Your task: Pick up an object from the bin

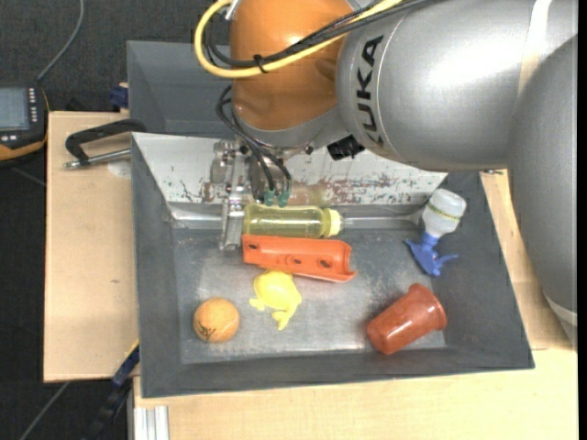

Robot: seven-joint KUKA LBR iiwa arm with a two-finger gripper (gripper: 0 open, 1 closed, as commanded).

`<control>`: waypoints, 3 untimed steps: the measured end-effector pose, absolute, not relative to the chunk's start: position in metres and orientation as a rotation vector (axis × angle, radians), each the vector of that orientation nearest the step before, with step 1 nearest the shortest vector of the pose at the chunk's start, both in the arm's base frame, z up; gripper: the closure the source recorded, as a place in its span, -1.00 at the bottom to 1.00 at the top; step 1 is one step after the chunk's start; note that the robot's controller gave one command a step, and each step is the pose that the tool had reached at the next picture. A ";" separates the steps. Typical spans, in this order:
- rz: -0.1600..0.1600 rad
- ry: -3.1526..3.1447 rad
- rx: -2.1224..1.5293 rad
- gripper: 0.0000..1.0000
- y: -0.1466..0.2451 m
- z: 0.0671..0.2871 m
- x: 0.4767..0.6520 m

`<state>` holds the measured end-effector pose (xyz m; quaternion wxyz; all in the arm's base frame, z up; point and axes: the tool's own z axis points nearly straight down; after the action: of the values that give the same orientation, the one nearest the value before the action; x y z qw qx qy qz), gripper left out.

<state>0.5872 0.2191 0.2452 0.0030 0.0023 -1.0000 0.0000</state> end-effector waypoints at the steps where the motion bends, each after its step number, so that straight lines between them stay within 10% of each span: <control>1: -0.003 -3.143 0.003 -1.00 0.218 0.251 0.588; 3: -0.002 -3.139 0.098 -1.00 0.177 0.232 0.564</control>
Offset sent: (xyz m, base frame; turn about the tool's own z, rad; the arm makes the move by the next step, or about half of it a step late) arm 0.0019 -0.0470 -0.0319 -0.0557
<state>0.5636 0.1773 0.2323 0.0007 0.0313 -0.9995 -0.0005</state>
